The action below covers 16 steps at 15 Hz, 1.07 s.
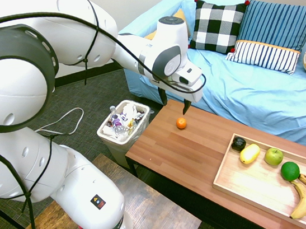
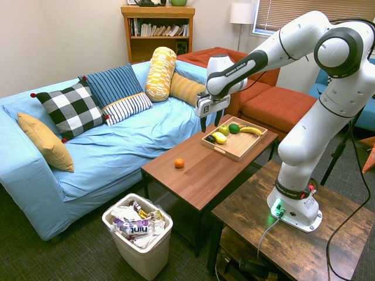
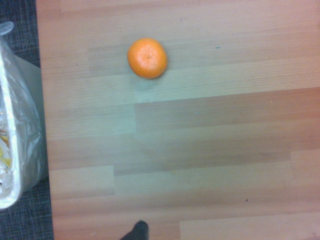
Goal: Put the tangerine in the tray
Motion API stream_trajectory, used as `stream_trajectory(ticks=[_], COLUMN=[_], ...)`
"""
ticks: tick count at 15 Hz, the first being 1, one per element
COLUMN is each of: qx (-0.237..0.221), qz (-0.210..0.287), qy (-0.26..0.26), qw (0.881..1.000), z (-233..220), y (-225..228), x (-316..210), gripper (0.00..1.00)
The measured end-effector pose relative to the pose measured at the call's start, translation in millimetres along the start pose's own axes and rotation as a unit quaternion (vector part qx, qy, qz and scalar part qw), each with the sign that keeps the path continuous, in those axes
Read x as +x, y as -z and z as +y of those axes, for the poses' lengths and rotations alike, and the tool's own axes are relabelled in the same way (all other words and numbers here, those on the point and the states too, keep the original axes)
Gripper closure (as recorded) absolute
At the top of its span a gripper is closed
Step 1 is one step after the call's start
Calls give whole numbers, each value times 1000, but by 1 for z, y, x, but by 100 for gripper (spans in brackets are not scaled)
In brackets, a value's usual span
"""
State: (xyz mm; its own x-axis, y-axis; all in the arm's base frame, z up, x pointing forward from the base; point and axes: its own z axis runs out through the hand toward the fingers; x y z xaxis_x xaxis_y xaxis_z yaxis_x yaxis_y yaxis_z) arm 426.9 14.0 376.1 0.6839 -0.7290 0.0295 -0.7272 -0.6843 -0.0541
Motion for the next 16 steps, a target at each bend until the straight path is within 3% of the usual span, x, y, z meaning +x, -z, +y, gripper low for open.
stream_trajectory(ticks=[7,12,16], qx=[-2,-20,-52], qz=[14,19,15], qy=[-14,-21,-34], qw=[1000,999,998], z=[-47,-128,-159], y=[-25,-118,-191], x=[1,-11,1], gripper=[0,0,0])
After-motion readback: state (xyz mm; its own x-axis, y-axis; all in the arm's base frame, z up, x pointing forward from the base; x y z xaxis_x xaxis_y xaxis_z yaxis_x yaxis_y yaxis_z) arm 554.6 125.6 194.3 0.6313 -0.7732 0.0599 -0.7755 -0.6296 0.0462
